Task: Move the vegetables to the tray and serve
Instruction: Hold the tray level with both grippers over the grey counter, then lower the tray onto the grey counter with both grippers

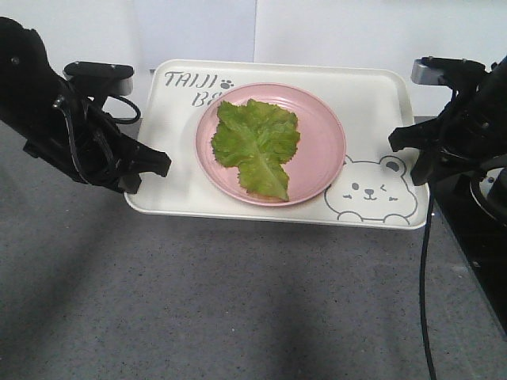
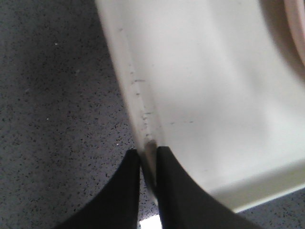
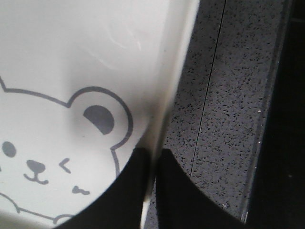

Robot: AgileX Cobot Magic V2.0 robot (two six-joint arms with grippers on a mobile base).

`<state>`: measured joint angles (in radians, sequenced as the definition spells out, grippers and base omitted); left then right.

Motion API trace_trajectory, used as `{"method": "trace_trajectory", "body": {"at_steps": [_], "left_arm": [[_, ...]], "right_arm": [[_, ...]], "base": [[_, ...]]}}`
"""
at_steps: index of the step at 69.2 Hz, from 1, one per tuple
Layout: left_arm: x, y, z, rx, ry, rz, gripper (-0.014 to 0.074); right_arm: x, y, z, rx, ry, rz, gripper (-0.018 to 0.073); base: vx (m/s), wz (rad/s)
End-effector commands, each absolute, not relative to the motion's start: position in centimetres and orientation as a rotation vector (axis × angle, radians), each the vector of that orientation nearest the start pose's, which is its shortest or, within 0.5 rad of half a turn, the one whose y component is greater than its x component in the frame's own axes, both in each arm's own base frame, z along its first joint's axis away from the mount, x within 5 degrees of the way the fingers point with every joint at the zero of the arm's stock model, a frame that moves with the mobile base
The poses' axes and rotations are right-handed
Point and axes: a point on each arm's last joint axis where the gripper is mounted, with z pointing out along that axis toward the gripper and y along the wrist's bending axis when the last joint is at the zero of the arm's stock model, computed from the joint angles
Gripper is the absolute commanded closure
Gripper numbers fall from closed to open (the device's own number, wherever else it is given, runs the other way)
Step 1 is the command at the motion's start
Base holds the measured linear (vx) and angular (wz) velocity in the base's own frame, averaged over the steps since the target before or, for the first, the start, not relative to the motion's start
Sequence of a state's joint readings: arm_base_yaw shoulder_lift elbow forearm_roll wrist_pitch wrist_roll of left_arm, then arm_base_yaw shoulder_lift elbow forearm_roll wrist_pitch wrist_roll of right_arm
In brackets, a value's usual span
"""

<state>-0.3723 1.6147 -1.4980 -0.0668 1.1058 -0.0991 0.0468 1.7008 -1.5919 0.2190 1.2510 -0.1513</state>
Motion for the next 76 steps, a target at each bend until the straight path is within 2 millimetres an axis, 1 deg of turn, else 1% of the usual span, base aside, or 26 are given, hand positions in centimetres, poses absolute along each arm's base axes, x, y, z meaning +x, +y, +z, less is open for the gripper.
{"method": "trace_trajectory", "body": {"at_steps": [1,54,76], "left_arm": [[30.88,-13.86,36.69,0.349,2.536,-0.379,0.0603],[30.88,-13.86,36.69,0.349,2.536,-0.379,0.0603],[30.99,-13.90,36.62,0.348,2.533,-0.380,0.0603]], "right_arm": [[34.23,4.59,35.76,-0.262,2.693,0.391,0.0565],[34.23,4.59,35.76,-0.262,2.693,0.391,0.0565],[34.66,4.59,35.95,-0.246,2.644,0.384,0.0565]], "base": [[0.00,0.00],[0.00,0.00],[0.00,0.00]]}}
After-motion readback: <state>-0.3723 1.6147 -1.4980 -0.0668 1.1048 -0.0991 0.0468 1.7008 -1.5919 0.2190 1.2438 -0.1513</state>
